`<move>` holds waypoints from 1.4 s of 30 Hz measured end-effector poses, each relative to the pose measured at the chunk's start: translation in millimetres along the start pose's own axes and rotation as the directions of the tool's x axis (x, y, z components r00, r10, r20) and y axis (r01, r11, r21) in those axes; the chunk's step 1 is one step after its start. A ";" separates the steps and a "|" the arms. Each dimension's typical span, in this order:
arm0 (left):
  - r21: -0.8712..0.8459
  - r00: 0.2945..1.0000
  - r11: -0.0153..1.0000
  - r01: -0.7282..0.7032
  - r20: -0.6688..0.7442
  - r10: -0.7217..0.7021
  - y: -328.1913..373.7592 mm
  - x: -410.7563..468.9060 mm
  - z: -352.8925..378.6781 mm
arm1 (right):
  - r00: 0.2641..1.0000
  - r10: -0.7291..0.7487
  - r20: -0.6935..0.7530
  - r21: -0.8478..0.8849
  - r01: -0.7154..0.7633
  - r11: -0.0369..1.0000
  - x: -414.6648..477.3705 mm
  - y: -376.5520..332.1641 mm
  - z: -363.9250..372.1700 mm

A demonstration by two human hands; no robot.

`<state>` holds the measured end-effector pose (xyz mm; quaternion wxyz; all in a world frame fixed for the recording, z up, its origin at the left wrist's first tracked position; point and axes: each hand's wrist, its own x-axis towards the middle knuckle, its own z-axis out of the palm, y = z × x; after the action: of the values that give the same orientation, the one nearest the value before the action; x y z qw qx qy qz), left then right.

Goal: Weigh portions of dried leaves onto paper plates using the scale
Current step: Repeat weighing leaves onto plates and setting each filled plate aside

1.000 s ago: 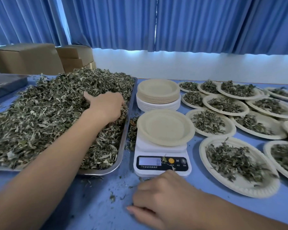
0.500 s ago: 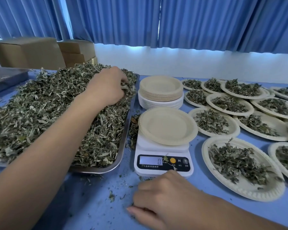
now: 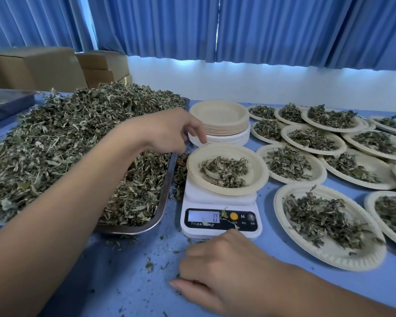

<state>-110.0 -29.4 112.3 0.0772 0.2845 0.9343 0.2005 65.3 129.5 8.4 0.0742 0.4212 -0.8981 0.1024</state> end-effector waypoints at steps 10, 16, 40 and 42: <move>0.409 0.936 0.867 0.285 0.077 -0.344 -32.7 6.2 12.6 | 1.000 0.002 0.014 0.020 -0.002 1.000 -0.3 1.2 1.0; 0.357 0.948 0.880 0.312 -0.053 -0.314 -33.9 3.3 5.9 | 1.000 -0.001 -0.008 -0.024 0.000 1.000 -1.2 1.0 1.8; -0.044 0.992 0.997 -0.067 -0.113 0.062 23.3 10.1 39.8 | 1.000 0.005 -0.019 0.024 -0.005 1.000 0.3 2.0 5.1; -0.101 0.999 0.994 -0.045 -0.003 0.045 19.6 8.4 34.0 | 1.000 0.004 -0.026 0.029 -0.003 1.000 -0.4 2.2 4.2</move>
<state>-98.3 1.5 89.4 0.0865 0.3013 0.9163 0.2494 63.7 130.1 4.0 0.0796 0.4193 -0.8962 0.1212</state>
